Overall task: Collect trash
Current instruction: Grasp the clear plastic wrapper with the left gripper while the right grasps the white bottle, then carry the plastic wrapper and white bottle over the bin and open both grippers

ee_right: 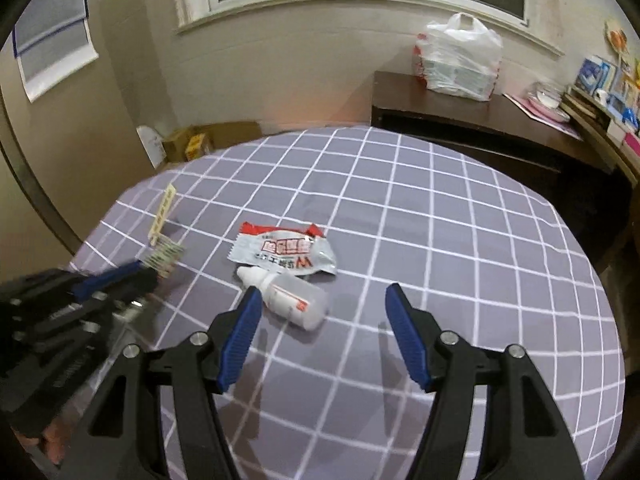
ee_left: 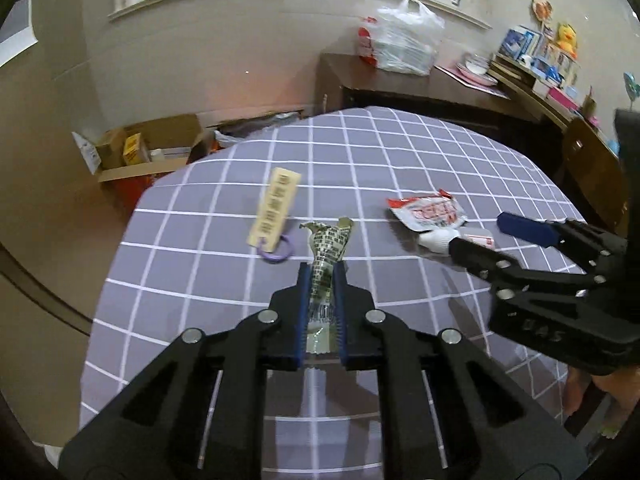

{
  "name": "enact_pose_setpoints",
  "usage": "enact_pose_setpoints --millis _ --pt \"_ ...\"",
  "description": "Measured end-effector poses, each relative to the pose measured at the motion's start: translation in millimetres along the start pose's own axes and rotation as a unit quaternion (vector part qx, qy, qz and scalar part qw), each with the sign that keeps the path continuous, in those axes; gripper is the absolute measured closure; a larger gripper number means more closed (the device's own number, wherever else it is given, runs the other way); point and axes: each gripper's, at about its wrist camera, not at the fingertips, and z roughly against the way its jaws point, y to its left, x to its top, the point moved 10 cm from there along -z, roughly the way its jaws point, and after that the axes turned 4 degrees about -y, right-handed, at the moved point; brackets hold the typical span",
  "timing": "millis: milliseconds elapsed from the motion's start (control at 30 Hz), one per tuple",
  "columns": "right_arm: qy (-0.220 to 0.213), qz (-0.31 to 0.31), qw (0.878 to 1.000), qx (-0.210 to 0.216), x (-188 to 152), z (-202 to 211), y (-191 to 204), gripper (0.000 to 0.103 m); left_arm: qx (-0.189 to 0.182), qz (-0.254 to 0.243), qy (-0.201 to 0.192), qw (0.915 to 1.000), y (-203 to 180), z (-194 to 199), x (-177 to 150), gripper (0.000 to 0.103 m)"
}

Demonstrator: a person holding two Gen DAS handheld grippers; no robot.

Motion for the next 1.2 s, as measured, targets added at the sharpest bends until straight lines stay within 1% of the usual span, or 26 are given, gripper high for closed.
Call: enact_pose_setpoints --millis 67,100,133,167,300,367,467,600,733,900,1067,1200 --pt "0.007 0.009 1.0 0.003 1 -10 8 0.04 0.003 0.002 0.0 1.0 5 2 -1 0.091" --pt "0.008 0.014 1.0 -0.002 1 -13 10 0.043 0.002 0.002 0.0 1.0 6 3 -2 0.091" --pt "0.006 0.022 1.0 -0.008 1 -15 13 0.05 0.001 0.003 -0.002 1.0 7 4 -2 0.092" --pt "0.009 0.03 0.999 -0.011 0 -17 15 0.066 -0.001 0.006 -0.003 1.0 7 6 -3 0.092" --pt "0.006 0.043 0.999 -0.026 -5 -15 19 0.067 -0.011 0.016 -0.009 0.9998 11 14 -3 0.092" --pt "-0.002 0.037 0.999 -0.031 -4 -6 20 0.067 -0.014 0.021 -0.013 0.9996 16 22 -4 0.092" --pt "-0.012 0.031 0.999 -0.022 -3 11 30 0.067 -0.018 0.029 -0.019 0.9992 25 37 -8 0.092" --pt "-0.023 0.027 0.999 0.005 0 34 59 0.067 -0.019 0.038 -0.026 0.9988 43 57 -16 0.092" --pt "-0.034 0.036 0.998 0.033 1 54 105 0.067 -0.013 0.052 -0.034 0.998 71 80 -30 0.092" --pt "-0.036 0.051 0.996 0.063 -1 67 161 0.067 0.002 0.07 -0.042 0.9967 112 106 -47 0.091" --pt "-0.039 0.076 0.992 0.095 -6 76 229 0.066 0.024 0.089 -0.047 0.9946 160 132 -68 0.091" --pt "-0.038 0.088 0.988 0.123 -12 79 277 0.066 0.046 0.113 -0.038 0.9918 206 146 -92 0.091"
